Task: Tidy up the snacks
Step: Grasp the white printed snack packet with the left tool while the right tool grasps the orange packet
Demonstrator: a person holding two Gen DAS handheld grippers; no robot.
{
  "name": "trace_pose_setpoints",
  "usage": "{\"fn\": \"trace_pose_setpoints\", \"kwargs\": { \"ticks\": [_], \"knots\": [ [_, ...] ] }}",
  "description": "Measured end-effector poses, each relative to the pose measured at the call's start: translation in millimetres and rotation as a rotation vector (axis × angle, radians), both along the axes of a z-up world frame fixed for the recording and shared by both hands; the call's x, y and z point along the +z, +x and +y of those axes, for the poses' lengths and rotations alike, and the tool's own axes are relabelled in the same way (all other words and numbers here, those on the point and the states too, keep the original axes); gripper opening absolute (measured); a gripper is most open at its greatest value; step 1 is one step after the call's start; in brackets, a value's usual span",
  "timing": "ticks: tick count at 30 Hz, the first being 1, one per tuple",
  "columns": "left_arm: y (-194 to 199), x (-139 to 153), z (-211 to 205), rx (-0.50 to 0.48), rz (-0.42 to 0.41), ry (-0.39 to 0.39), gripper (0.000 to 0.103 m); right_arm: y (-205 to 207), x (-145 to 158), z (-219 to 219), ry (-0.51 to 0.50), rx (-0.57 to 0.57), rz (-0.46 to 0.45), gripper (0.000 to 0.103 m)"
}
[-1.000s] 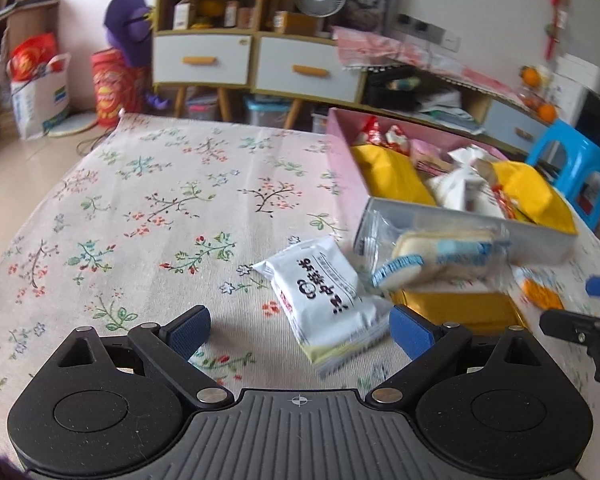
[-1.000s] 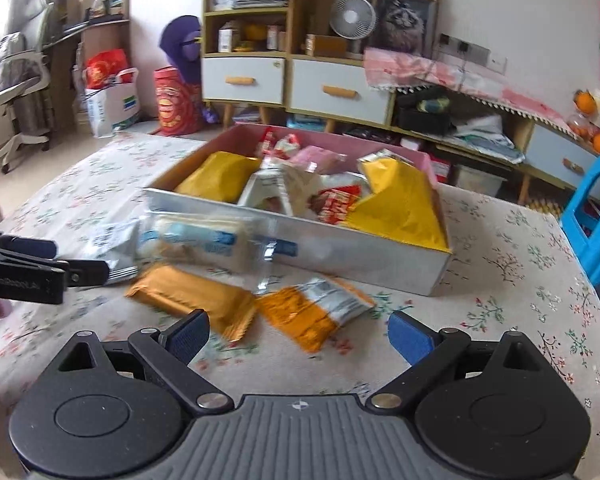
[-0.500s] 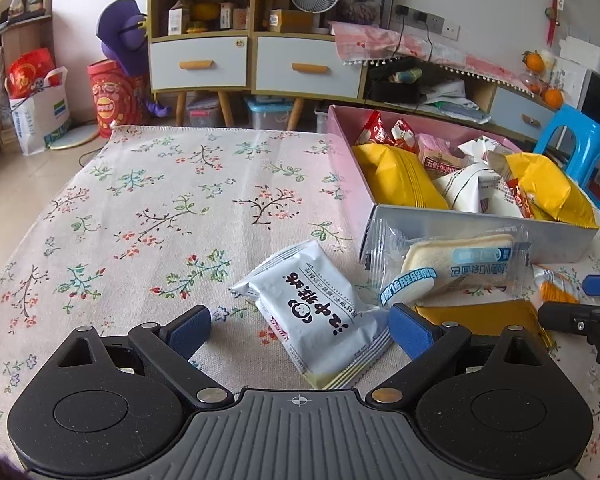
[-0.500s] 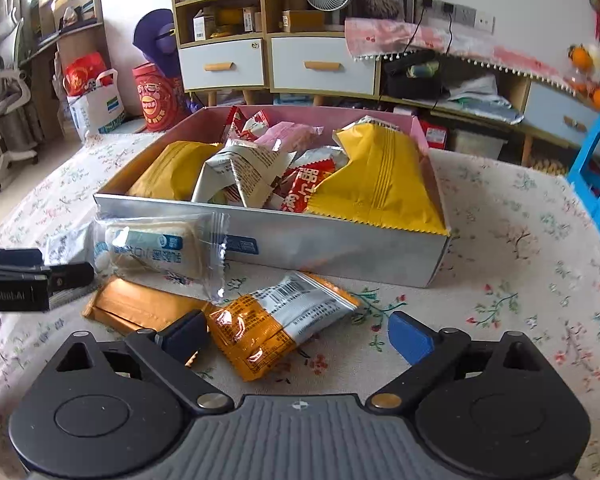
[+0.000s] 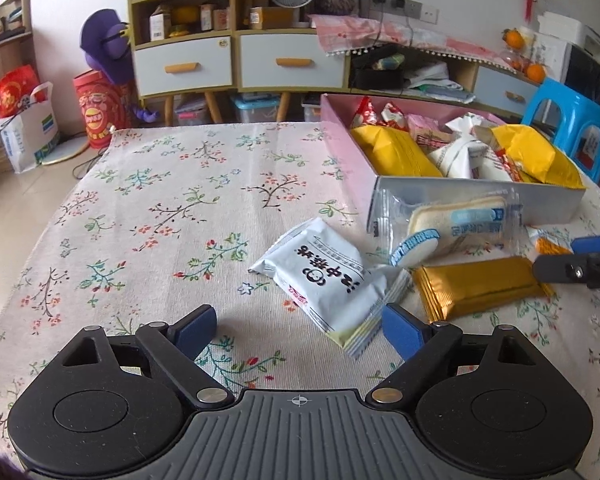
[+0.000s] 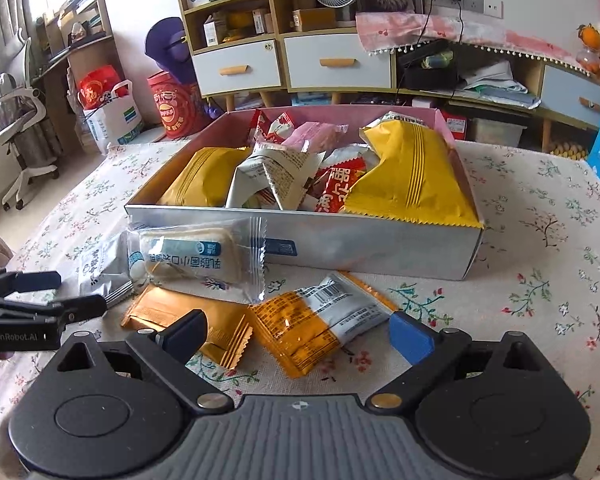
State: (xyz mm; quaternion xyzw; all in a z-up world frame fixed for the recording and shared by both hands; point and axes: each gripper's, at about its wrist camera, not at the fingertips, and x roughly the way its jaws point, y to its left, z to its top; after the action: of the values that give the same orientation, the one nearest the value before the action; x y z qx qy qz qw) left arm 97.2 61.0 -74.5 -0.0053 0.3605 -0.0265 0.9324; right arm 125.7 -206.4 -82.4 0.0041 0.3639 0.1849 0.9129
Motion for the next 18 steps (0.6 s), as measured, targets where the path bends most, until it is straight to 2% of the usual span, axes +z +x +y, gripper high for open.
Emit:
{"fn": "trace_pose_setpoints", "kwargs": {
  "ticks": [6,10,13,18],
  "knots": [
    [2,2,2,-0.020,-0.019,-0.073,0.091,1,3,-3,0.061,-0.044,0.003,0.089],
    [14,3,2,0.007,-0.028,-0.117,0.092,9,-2,-1,0.019,-0.128,-0.002,0.088],
    [22,1,1,0.042,-0.035,-0.108,0.092,13,-7,-3,-0.010,-0.177,-0.008,0.088],
    [31,0,-6,0.062,-0.039,-0.070,0.093,12,-10,-2,-0.066,-0.173,-0.015,0.087]
  ]
}}
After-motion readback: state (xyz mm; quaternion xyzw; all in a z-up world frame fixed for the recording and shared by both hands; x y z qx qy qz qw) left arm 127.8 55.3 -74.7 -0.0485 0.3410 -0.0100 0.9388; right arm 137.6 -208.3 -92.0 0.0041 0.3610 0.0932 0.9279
